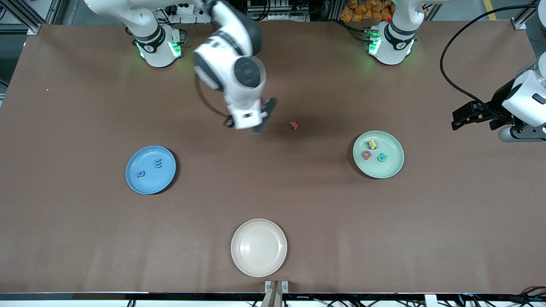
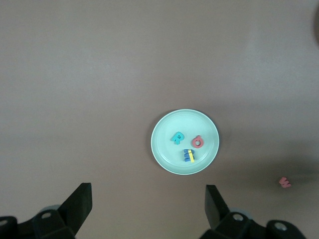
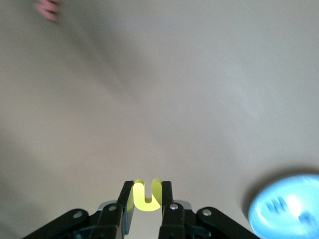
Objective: Sort upper and lower case letters into plates
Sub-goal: 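Carry the yellow u to the blue plate with the right gripper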
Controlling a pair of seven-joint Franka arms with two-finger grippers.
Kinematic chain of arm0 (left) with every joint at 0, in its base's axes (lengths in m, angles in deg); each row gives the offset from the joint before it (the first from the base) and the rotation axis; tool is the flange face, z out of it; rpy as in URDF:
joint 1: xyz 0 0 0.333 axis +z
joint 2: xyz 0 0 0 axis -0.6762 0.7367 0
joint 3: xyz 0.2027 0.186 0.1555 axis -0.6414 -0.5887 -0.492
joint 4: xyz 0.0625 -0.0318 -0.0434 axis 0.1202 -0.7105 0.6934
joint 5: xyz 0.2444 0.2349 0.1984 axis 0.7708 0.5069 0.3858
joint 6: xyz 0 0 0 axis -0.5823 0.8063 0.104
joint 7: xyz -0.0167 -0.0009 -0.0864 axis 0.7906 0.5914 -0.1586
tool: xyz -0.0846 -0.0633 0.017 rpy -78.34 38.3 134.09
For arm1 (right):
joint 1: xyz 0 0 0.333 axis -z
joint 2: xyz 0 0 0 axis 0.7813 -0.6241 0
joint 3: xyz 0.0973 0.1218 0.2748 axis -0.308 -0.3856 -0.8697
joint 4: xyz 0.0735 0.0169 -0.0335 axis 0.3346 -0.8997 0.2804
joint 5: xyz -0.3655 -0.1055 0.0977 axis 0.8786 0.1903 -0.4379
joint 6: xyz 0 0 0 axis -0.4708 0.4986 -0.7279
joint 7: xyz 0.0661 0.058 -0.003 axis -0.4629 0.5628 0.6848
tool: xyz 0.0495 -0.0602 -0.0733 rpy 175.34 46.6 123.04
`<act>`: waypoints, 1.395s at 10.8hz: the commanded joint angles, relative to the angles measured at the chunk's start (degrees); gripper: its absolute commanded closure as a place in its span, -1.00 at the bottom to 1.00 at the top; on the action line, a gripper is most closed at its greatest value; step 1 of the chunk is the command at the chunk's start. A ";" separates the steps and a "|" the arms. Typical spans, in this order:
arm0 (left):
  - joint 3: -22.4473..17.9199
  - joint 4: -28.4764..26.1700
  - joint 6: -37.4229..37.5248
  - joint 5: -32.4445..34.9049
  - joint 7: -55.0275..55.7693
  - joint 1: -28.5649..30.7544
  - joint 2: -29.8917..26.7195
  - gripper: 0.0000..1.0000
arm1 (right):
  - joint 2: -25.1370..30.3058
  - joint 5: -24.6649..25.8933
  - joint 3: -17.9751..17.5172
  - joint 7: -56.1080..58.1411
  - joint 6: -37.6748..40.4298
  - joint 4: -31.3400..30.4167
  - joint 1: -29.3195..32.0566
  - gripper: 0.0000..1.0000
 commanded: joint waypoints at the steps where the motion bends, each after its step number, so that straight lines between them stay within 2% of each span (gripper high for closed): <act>1: -0.34 -1.22 0.17 -1.19 -0.41 -0.21 -1.29 -1.00 | 4.10 -1.21 0.42 0.67 6.28 -1.95 7.75 1.00; 3: -0.34 0.00 0.17 -0.75 -0.14 -1.00 -0.68 -1.00 | 4.65 -1.21 3.94 0.49 10.09 -2.04 10.57 1.00; 8: -0.34 0.62 0.17 -0.32 -0.06 -0.83 -0.76 -1.00 | 2.28 -1.04 6.58 0.49 9.40 -4.85 22.00 1.00; 11: -0.08 0.71 0.17 1.09 0.30 -1.00 -1.91 -1.00 | 1.13 -0.86 7.82 0.49 5.55 -8.44 24.56 1.00; 14: -0.26 1.86 0.17 1.61 0.21 -1.44 -1.56 -1.00 | 1.04 -0.86 7.82 0.58 -2.00 -14.59 26.05 1.00; 15: 1.66 1.42 1.30 5.19 0.29 -2.66 -1.64 -1.00 | 1.04 -0.86 7.91 0.49 -4.20 -16.43 26.49 1.00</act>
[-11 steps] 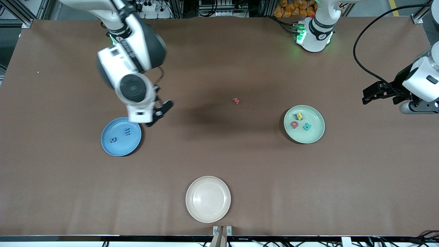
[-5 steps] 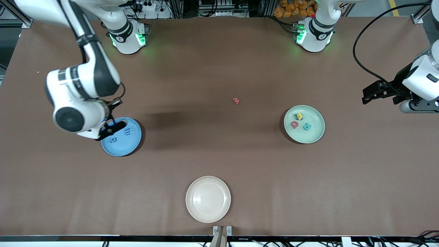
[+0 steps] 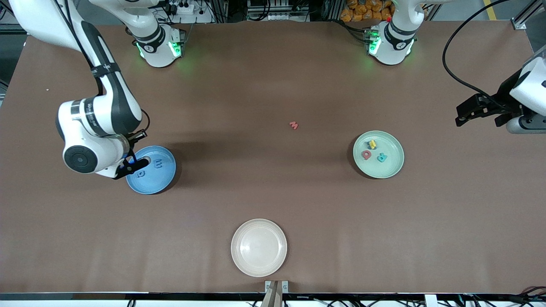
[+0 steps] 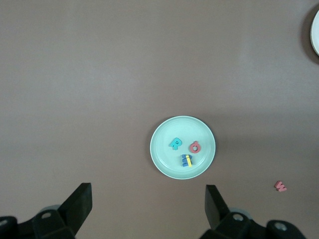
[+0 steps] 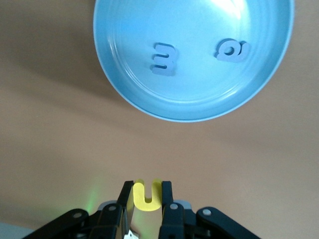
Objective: Sort upper and lower case letters into plates
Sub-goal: 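Lower the u onto the blue plate and open the right gripper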
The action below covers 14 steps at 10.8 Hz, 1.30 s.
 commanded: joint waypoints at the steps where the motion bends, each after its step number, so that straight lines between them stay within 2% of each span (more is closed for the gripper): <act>1: 3.37 -0.08 1.49 6.49 0.47 -1.77 -0.41 -1.00 | 0.89 -0.62 -0.55 -0.17 -5.84 -5.42 2.20 1.00; 5: 4.18 -1.40 1.49 5.72 3.02 -1.42 -0.94 -1.00 | -1.12 -0.62 -0.55 -0.08 -11.84 -7.82 3.17 1.00; 9: 4.09 -3.59 1.49 5.55 2.85 -0.63 -2.25 -1.00 | -4.54 -0.44 0.67 0.45 -18.86 -5.55 3.00 1.00; 11: 4.09 -6.83 0.53 5.11 2.85 0.43 -4.26 -1.00 | -7.18 -0.53 0.76 0.45 -21.94 -3.78 2.74 1.00; 12: 4.01 -8.50 -0.43 4.41 2.85 0.43 -5.41 -1.00 | -8.06 -0.62 0.76 0.10 -23.70 -2.99 2.65 0.12; 13: 4.09 -9.82 -1.14 4.14 2.85 0.52 -6.12 -1.00 | -7.72 -0.62 0.76 0.36 -23.80 -1.94 2.65 -0.99; 14: 4.01 -10.45 -1.23 4.14 2.85 1.22 -6.47 -1.00 | -6.50 -0.79 0.68 0.45 -22.76 -0.10 2.65 -1.00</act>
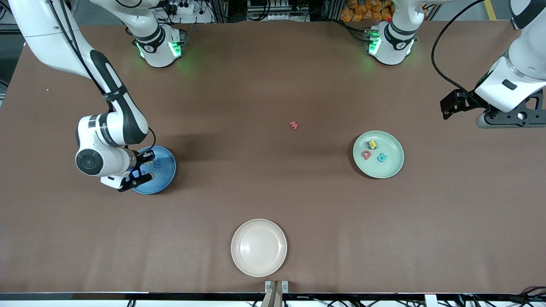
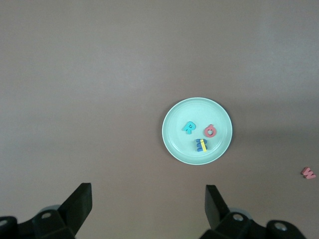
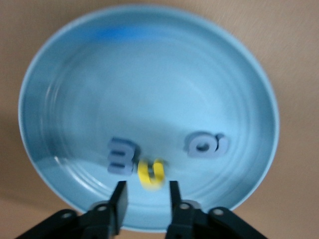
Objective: Sort upper and lower case letters into plates
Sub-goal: 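Lower the u onto the blue plate and open the right gripper, then move the right gripper back to the pink letter w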
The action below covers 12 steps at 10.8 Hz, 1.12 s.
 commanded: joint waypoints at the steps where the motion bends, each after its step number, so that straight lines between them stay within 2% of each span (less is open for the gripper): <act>1: 0.32 -3.63 -1.69 -1.88 0.74 1.79 -2.89 -1.00 | 2.96 -0.97 -0.52 0.27 3.14 3.63 0.11 -1.00; 4: 0.41 -3.63 -1.61 -2.60 0.74 1.62 -2.89 -1.00 | 8.16 -1.06 -0.96 -0.17 4.55 4.24 -3.57 -1.00; 7: 0.41 -3.27 -1.70 -2.60 0.74 1.62 -2.80 -1.00 | 9.14 -1.15 -1.31 -9.79 12.53 11.51 -10.33 -1.00; 8: 0.41 -3.27 -1.70 -2.60 0.74 1.53 -2.80 -1.00 | 9.05 -1.06 -2.27 -14.36 15.69 14.41 -12.70 -1.00; 9: 0.49 -3.27 -1.70 -2.60 0.74 1.36 -2.80 -1.00 | 9.05 -1.06 -4.72 -19.45 16.51 15.83 -13.68 -1.00; 10: 0.49 -3.19 -1.70 -2.60 0.74 1.27 -2.80 -1.00 | 9.05 -1.06 -7.18 -24.03 16.60 16.89 -15.52 -1.00; 12: 0.49 -3.19 -1.70 -2.60 0.74 1.27 -2.80 -1.00 | 8.35 -0.88 -9.91 -32.91 15.82 17.25 -20.00 -1.00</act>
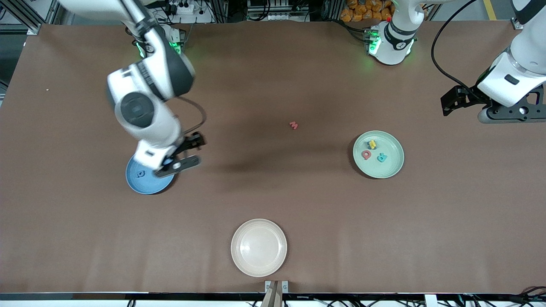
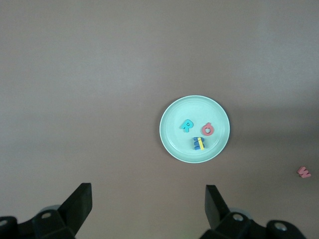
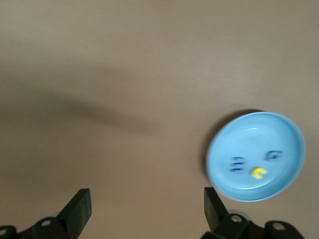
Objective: Sort upper and lower case letters into plates
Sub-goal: 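Move the right gripper back to the pink letter w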
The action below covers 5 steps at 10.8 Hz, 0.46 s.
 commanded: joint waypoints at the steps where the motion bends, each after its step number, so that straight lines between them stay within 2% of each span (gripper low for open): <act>1: 0.20 -1.28 -0.74 -1.18 0.73 0.13 -1.40 -1.00 | -1.36 -0.14 -1.94 -6.86 -1.09 1.07 -4.78 -1.00; 5: 0.28 -1.28 -0.74 -1.18 0.99 0.04 -1.40 -1.00 | -3.99 -0.23 -2.48 -7.92 -8.73 1.07 -13.74 -1.00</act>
